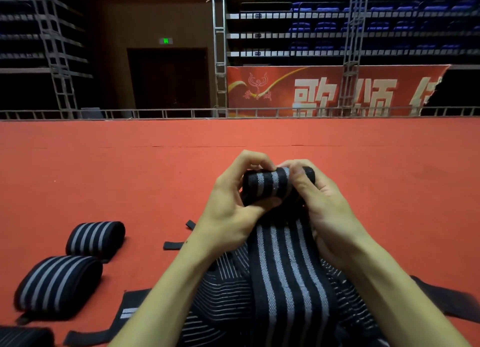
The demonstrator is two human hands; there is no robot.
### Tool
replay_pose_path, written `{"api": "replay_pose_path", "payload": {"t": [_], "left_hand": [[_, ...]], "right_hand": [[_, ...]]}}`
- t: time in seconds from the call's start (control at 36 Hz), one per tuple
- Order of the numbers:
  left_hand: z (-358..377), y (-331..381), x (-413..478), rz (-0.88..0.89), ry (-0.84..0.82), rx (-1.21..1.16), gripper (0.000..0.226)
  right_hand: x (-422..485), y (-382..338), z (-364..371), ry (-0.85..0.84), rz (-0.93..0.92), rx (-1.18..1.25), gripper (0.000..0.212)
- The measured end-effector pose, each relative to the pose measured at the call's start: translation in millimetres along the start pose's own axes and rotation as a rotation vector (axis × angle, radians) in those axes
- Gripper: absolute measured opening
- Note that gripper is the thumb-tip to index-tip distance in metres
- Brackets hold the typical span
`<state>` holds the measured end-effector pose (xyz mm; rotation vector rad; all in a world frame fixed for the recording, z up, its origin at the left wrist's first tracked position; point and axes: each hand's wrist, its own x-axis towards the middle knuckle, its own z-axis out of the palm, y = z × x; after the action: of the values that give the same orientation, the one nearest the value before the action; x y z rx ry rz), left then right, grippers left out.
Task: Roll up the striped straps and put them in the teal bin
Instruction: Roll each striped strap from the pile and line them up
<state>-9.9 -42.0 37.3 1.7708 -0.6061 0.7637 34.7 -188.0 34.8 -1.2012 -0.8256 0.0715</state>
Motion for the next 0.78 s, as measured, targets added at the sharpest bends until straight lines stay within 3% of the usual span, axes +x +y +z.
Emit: {"api": "replay_pose_path", "payload": {"t": [0.08,0.14,0.31,0.44,0.61,0.69,0.78], "left_hand": [[2,0,0,-0.014,0.008,-0.013,0.043],[2,1,-1,-0.033,0.012,-0.009,0.042],[2,7,-3,-0.163,0.007,-0.098,0.041],[4,11,-3,-0.392,-0.032,-0.212,0.037],[5,14,-3,-0.277,-0.015,-0.283,0.031],[5,12,-2,-0.205,0.021,-0.273,0.037],[6,11,-3,-0.181,0.035,-0.294,0.040]], "right_hand": [[0,-1,1,0.021,-0.015,0.053,0.016],[-1,-1,2,0.020,-0.028,0.071,0.006],[0,1,-2,0.004,-0.056,-0.003,0.020],[1,3,-5,0.029,-0.086,-0.053,0.023],[0,0,-5,0.044,-0.032,0.032,0.039],[-2,-3,-5,-0.034,0.014,0.100,0.035],[-2,-1,-4,-0.001,-0.052,-0.048,0.027]]}}
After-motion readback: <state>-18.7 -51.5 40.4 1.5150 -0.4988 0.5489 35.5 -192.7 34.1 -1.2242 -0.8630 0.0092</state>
